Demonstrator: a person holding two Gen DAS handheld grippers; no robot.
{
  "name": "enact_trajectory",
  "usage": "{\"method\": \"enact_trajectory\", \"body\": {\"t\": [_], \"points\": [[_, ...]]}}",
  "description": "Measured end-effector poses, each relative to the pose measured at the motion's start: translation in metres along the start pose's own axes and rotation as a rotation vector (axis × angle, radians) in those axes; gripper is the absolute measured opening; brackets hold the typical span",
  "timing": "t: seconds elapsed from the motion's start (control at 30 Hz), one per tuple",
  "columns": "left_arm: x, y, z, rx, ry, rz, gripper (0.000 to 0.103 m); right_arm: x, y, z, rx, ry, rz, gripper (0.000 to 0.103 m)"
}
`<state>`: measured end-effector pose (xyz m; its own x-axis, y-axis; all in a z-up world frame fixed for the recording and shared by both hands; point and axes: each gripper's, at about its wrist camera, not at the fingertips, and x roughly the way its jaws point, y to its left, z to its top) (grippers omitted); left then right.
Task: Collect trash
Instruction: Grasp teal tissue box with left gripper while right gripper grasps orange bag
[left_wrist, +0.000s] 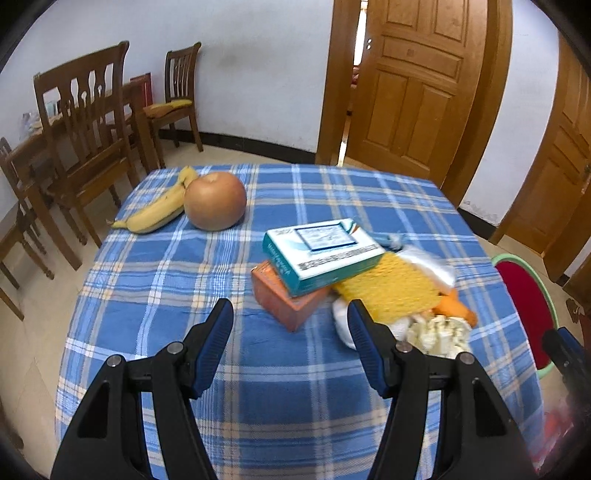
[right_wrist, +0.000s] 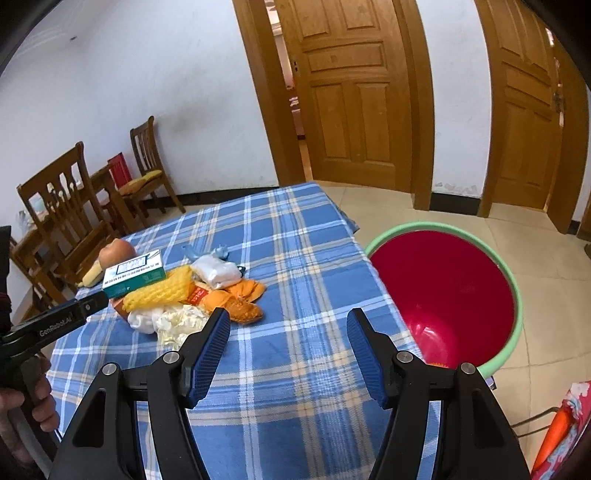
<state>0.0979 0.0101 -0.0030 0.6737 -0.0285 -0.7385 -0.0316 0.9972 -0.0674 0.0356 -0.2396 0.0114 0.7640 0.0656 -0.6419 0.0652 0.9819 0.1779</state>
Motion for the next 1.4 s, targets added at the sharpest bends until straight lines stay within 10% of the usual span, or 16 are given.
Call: {"method": "enact_trajectory", "body": {"t": [0.97, 1.4], "points": [[0.053, 0.006, 0.038, -0.069, 0.016, -0.102, 0.074, 0.039, 0.006, 0.008, -0.006, 0.068, -0.007, 0.067], [0.04, 0.005, 0.034, -0.09, -0.019, -0.18, 0.042, 0.049, 0.01, 0.005, -0.013, 0.089, -0.005, 0.067]]}}
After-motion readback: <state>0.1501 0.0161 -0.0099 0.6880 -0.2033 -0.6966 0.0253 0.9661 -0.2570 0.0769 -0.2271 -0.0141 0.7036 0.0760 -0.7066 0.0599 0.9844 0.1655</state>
